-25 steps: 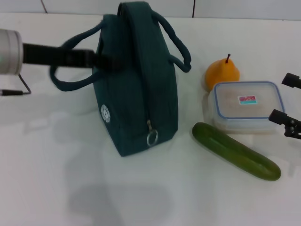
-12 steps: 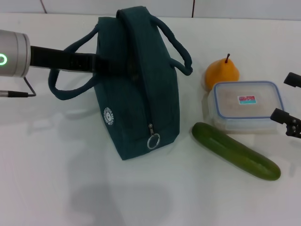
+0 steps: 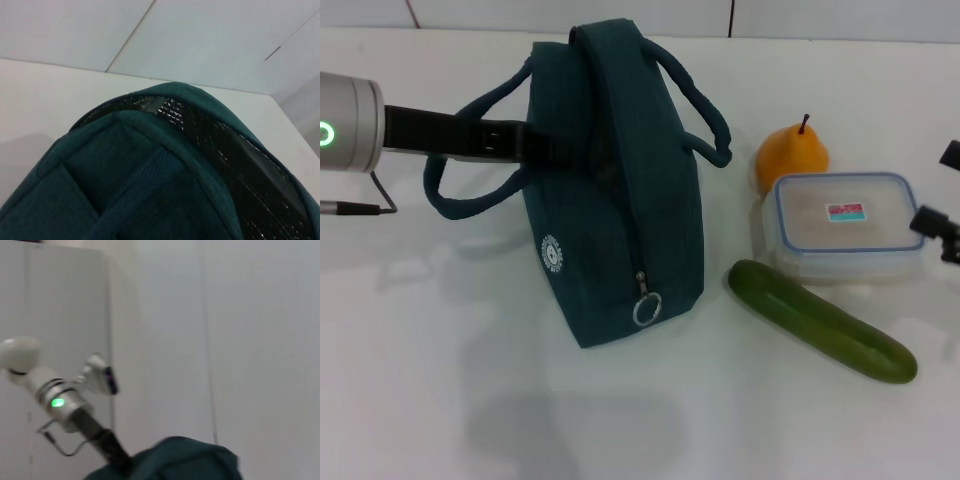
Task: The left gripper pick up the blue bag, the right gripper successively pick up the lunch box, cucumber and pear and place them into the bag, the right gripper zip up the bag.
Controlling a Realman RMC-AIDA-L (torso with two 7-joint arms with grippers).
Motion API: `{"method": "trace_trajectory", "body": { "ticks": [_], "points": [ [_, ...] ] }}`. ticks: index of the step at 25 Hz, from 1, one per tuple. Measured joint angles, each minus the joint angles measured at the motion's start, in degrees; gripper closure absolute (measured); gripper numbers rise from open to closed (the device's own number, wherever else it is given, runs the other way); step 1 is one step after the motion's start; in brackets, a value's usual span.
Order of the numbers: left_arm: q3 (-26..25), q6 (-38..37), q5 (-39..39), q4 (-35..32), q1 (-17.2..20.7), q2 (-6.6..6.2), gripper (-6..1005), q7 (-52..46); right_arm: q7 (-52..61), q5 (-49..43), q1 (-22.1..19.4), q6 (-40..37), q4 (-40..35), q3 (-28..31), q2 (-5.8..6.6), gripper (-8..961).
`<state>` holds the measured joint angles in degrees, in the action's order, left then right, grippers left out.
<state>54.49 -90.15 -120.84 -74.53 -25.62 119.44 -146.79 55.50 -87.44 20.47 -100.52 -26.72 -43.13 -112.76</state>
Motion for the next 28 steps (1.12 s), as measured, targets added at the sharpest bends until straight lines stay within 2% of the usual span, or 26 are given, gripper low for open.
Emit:
{"method": "trace_trajectory", "body": {
  "ticks": [6,11,17,22,28],
  "points": [
    [0.3,-0.2,2.5,1.2,1.2,0.14,958,0.5,13.5,0.0,0.4,12.1,0.1,3.1,-0.89,106],
    [0.3,-0.3,4.7,2.6,1.0,0.02,958,0.4,24.0,-0.6,1.2,20.3,1.6,2.7,-0.55,107],
    [0.5,-1.6,9.2,2.4,-0.2,-0.15,958,0.4,27.0,-0.1,2.0,23.6,6.5,3.2,-0.36,108],
    [0.6,-1.7,9.6,2.7,-0.9,-0.09,958,0.5,27.9,0.0,2.6,25.2,8.7,3.4,-0.90,109],
    [0.1,-1.3,9.3,2.7,-1.4,-0.20,958,0.5,30.5,0.5,4.5,26.9,13.1,3.4,-0.82,111]
  ]
}}
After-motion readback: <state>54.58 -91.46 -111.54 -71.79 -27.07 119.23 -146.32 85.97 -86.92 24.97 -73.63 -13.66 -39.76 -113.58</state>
